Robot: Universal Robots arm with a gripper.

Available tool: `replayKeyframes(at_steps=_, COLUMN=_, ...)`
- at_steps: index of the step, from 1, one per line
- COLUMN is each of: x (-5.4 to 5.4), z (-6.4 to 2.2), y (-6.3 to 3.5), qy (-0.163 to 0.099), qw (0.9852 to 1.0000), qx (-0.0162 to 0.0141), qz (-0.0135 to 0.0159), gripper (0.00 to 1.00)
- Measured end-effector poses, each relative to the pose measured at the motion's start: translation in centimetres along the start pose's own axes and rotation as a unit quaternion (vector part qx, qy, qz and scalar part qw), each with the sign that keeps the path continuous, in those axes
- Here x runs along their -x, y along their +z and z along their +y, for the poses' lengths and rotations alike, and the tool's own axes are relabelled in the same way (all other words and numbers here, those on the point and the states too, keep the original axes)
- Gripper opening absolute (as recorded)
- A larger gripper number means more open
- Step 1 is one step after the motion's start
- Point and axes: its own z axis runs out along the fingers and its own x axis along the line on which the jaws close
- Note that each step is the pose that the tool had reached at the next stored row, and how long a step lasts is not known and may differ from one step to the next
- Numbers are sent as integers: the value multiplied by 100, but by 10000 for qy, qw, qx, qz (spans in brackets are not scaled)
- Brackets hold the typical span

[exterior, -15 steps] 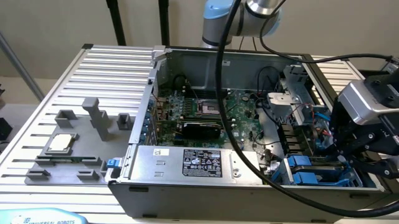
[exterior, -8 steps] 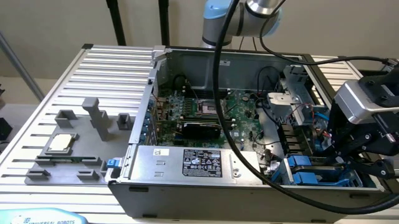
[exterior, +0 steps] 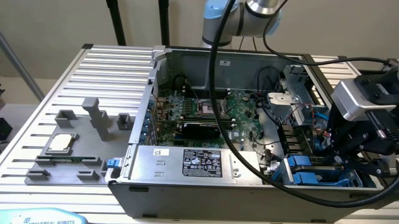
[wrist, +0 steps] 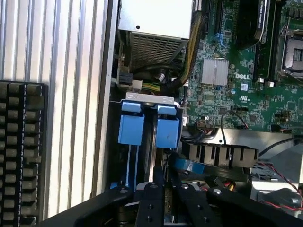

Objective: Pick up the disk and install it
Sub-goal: 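Insert the first disk wire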

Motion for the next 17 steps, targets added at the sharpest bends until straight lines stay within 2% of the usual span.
replayKeyframes(at_steps=8, x=23, z=-2, y=22, qy=260, qw=9997, qx=-30, qz=-9, gripper=16)
replayKeyframes(at_steps=17, x=47, z=-4, y=41, qy=559, qw=9984, qx=-64, qz=-16, gripper=16)
